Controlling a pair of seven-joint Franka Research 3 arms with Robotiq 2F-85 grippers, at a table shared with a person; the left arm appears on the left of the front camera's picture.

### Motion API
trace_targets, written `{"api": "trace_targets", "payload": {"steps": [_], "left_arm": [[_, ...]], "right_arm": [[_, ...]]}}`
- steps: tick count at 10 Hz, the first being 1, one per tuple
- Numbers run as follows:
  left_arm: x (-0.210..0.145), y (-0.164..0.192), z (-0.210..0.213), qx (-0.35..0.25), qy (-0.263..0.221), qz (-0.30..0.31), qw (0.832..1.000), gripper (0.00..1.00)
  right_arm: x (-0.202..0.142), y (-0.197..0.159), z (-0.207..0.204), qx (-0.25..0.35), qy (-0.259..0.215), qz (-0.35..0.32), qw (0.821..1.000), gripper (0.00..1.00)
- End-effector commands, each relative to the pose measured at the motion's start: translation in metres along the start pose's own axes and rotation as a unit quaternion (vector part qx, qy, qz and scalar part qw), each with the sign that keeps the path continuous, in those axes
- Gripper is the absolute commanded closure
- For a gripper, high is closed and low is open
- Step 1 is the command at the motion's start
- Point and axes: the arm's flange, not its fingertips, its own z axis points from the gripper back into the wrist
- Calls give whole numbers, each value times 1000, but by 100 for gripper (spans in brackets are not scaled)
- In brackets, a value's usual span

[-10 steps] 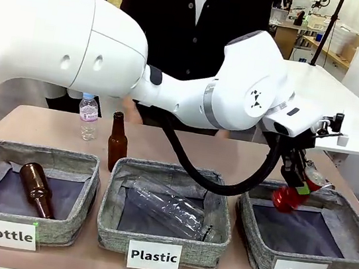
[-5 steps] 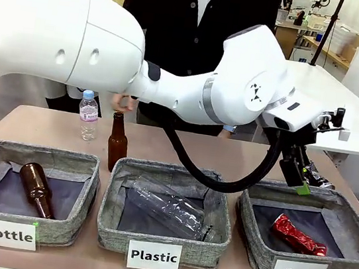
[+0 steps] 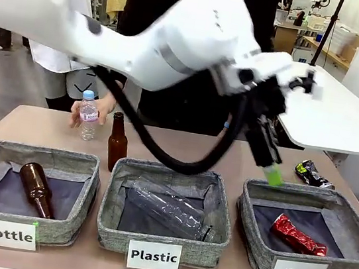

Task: Sort the can waste into the basket.
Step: Pick up the can waste from the table and place it in the right Fabric basket.

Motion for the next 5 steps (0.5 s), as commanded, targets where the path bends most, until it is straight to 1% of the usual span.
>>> {"api": "trace_targets", "payload": {"steps": [1,2,3,4,5], "left_arm": [[-50,-57,47,-26,-34,56,998,0],[-73,-84,84,-17,-58,68,996,0],[-103,-116,130,-17,-109,85,990,0],[-145,-157,184,20,-164,111,980,0],[-194,-186,224,41,-206,153,966,0]], "right_arm": [[-16,23,-38,-3,41,9,999,0],[-25,30,-59,-7,58,-1,998,0],[-31,29,-78,-21,76,-10,997,0],[-41,31,-100,-38,85,-17,995,0],[-47,34,-116,-36,86,-19,995,0]]}}
